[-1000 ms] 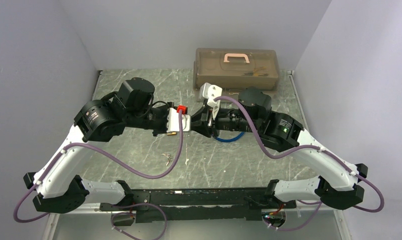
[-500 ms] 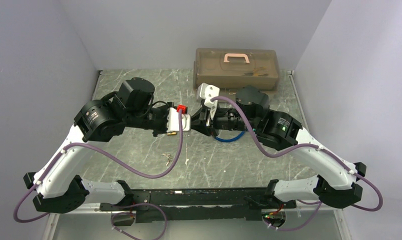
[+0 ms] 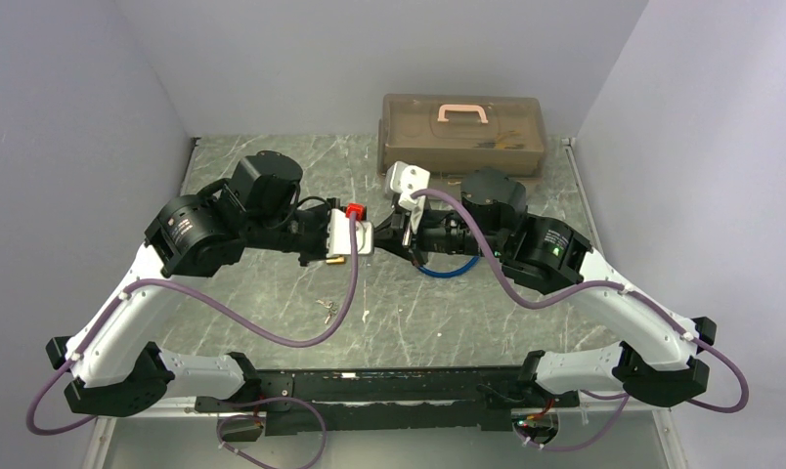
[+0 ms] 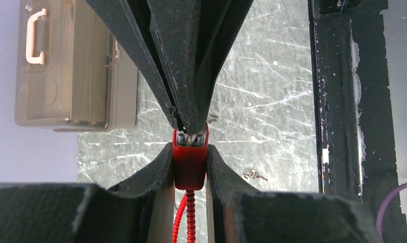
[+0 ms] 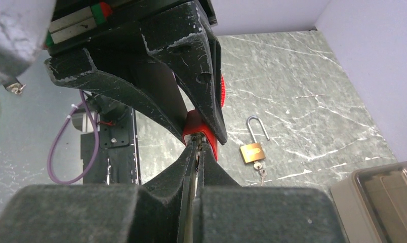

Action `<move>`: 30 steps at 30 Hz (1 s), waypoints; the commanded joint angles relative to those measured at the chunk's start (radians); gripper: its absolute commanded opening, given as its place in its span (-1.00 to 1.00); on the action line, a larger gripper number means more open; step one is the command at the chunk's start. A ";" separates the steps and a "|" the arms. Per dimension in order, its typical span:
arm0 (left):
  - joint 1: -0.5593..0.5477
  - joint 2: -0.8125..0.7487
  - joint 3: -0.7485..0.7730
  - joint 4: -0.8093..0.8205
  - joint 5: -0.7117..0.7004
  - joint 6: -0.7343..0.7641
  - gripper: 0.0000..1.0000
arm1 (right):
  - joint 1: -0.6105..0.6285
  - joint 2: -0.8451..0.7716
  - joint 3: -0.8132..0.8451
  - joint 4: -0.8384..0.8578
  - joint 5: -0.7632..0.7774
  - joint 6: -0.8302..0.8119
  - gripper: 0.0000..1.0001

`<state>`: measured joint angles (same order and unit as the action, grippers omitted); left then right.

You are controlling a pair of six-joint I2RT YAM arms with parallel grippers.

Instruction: Unlock with the key

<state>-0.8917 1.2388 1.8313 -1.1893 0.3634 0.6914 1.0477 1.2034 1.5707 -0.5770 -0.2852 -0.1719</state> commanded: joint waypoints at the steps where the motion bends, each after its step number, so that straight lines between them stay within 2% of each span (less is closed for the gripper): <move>1: -0.006 -0.016 0.050 0.061 -0.009 0.002 -1.00 | 0.000 -0.019 -0.007 0.024 0.057 0.024 -1.00; 7: -0.054 -0.001 0.088 0.091 -0.123 0.058 -1.00 | 0.000 -0.015 -0.071 0.109 0.152 0.223 -1.00; 12: -0.127 -0.057 -0.011 0.225 -0.239 0.156 -1.00 | -0.005 -0.030 -0.153 0.225 0.224 0.422 -1.00; 17: -0.169 -0.109 -0.099 0.377 -0.340 0.205 -1.00 | -0.018 -0.064 -0.207 0.280 0.271 0.548 -1.00; 22: -0.197 -0.143 -0.176 0.504 -0.436 0.256 -1.00 | -0.033 -0.076 -0.227 0.292 0.262 0.640 -1.00; 30: -0.214 -0.165 -0.221 0.563 -0.485 0.291 -1.00 | -0.100 -0.091 -0.230 0.300 0.173 0.769 -1.00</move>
<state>-1.0840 1.1172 1.5986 -0.8574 -0.0994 0.9363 0.9813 1.1084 1.3594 -0.2848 -0.0967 0.4549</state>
